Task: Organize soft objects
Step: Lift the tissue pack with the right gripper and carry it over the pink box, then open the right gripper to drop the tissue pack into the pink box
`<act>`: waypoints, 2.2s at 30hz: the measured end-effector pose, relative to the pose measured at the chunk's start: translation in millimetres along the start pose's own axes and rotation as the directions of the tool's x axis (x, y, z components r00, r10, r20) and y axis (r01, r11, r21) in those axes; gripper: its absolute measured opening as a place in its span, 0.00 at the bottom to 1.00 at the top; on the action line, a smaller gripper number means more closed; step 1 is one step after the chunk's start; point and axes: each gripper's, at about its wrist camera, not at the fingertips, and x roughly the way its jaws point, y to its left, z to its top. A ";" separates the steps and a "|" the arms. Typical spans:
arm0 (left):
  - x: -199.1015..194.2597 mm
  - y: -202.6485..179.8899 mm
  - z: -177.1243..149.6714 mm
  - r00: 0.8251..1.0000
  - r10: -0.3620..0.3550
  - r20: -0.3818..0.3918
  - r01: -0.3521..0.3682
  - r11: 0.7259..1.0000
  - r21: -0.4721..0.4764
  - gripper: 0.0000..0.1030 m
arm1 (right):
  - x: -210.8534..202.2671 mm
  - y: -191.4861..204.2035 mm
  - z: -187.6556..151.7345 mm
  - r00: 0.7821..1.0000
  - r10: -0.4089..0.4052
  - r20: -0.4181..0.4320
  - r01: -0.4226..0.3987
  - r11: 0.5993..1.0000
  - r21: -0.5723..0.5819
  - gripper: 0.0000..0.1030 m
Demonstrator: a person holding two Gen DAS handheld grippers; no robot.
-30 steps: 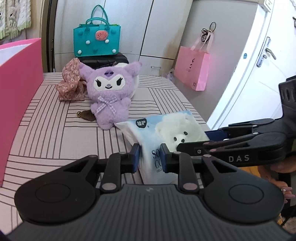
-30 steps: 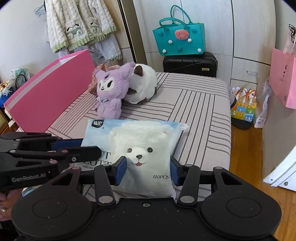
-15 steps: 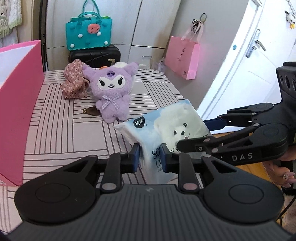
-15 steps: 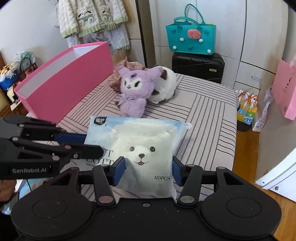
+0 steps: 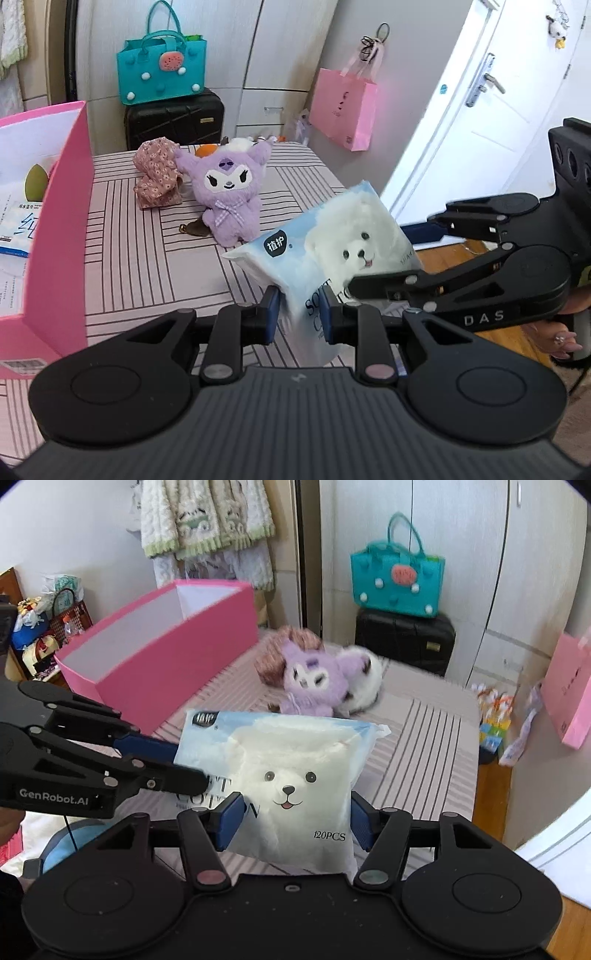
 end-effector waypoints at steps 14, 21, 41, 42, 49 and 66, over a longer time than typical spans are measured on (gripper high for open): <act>-74.9 55.4 0.6 0.997 -0.009 0.073 0.012 0.999 -0.038 0.22 | -8.5 64.0 41.5 0.995 0.069 0.070 -0.059 0.990 -0.131 0.49; -114.7 85.9 -1.3 0.989 0.057 0.135 -0.052 0.998 -0.045 0.22 | -4.0 95.1 76.8 0.984 0.147 0.096 -0.125 0.970 -0.210 0.39; -112.9 204.1 31.0 0.917 0.369 0.153 -0.336 0.920 -0.204 0.24 | 99.7 151.1 155.5 0.951 0.309 0.014 -0.294 0.916 -0.271 0.39; -108.6 208.3 31.6 0.917 0.374 0.135 -0.345 0.917 -0.199 0.24 | 105.3 153.9 154.6 0.951 0.309 -0.005 -0.298 0.913 -0.277 0.39; -97.4 205.9 28.3 0.873 0.477 0.101 -0.470 0.879 -0.084 0.24 | 125.9 161.9 152.1 0.945 0.321 -0.065 -0.327 0.911 -0.250 0.40; -73.5 218.3 26.9 0.890 0.456 0.004 -0.455 0.887 -0.080 0.25 | 151.8 176.0 159.4 0.963 0.238 -0.124 -0.266 0.908 -0.323 0.42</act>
